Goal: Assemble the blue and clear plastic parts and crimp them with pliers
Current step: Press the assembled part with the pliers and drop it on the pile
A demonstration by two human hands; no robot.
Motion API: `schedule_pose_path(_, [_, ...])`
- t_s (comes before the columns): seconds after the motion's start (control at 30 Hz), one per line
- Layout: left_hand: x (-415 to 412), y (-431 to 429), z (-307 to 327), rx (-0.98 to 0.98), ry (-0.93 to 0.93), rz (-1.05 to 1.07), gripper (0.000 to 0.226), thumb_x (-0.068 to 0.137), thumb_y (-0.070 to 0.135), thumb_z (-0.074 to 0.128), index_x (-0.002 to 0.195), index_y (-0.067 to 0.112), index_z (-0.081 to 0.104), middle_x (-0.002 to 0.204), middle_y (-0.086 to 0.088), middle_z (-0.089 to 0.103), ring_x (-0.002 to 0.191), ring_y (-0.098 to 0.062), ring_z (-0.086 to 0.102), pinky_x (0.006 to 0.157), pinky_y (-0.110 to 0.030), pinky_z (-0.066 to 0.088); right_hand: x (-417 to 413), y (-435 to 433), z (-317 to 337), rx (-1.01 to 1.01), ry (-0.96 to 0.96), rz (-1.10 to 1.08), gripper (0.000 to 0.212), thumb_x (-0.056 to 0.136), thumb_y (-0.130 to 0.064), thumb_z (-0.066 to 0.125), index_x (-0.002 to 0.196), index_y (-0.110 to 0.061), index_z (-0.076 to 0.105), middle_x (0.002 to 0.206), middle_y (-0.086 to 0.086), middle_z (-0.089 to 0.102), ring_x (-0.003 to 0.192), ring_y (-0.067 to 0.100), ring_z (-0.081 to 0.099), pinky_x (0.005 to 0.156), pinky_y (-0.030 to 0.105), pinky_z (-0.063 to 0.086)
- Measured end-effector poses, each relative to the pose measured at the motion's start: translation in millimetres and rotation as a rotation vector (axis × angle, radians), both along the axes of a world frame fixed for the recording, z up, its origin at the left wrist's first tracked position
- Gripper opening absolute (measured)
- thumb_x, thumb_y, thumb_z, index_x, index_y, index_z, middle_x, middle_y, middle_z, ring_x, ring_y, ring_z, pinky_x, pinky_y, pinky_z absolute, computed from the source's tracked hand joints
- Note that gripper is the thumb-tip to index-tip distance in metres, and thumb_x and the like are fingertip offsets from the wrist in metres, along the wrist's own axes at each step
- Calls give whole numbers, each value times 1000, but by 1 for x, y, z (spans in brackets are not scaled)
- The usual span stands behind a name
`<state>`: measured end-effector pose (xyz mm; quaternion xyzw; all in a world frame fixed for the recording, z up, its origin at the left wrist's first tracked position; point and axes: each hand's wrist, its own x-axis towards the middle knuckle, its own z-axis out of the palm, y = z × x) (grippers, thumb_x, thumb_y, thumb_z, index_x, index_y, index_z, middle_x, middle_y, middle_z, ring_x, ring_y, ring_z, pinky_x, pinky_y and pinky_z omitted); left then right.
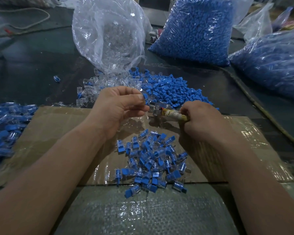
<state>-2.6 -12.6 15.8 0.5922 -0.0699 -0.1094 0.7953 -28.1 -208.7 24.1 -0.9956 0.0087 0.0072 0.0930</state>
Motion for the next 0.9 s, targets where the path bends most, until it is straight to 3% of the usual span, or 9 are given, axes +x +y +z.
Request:
schedule_pose_path(0.13, [0, 0, 0, 2, 4, 6, 6, 71, 0, 60, 74, 4, 57, 59, -4, 66, 61, -17, 68, 51, -18, 52, 0, -11, 2, 40, -87, -33, 17, 79, -10, 56, 87, -21, 46, 76, -11, 34, 68, 8, 33, 53, 20, 22])
schedule_pose_path(0.3, [-1, -3, 0, 4, 16, 53, 13, 81, -6, 54, 74, 4, 56, 57, -2, 65, 60, -15, 67, 51, -18, 52, 1, -8, -1, 166, -196, -38, 16, 86, -24, 57, 86, -23, 41, 74, -9, 42, 64, 5, 37, 51, 26, 25])
schedule_pose_path(0.4, [-2, -5, -1, 22, -12, 87, 17, 83, -7, 53, 73, 6, 56, 60, -2, 65, 61, -14, 67, 52, -19, 53, -2, 1, -3, 257, -258, 39, 19, 86, -25, 58, 88, -23, 40, 79, -7, 46, 70, 15, 42, 55, 31, 29])
schedule_pose_path(0.57, [-3, -7, -2, 29, -43, 118, 16, 85, -6, 52, 75, 6, 57, 71, -8, 65, 63, -13, 67, 53, -18, 52, -5, 12, -6, 300, -249, 134, 18, 86, -24, 57, 93, -24, 40, 82, -11, 39, 74, 12, 39, 58, 26, 27])
schedule_pose_path(0.9, [-3, -8, -3, 27, -108, 144, 16, 84, -6, 53, 76, 7, 56, 64, 0, 67, 64, -12, 67, 54, -18, 51, -5, 13, -7, 295, -190, 141, 20, 88, -26, 54, 100, -28, 39, 93, -7, 40, 85, 12, 38, 70, 26, 25])
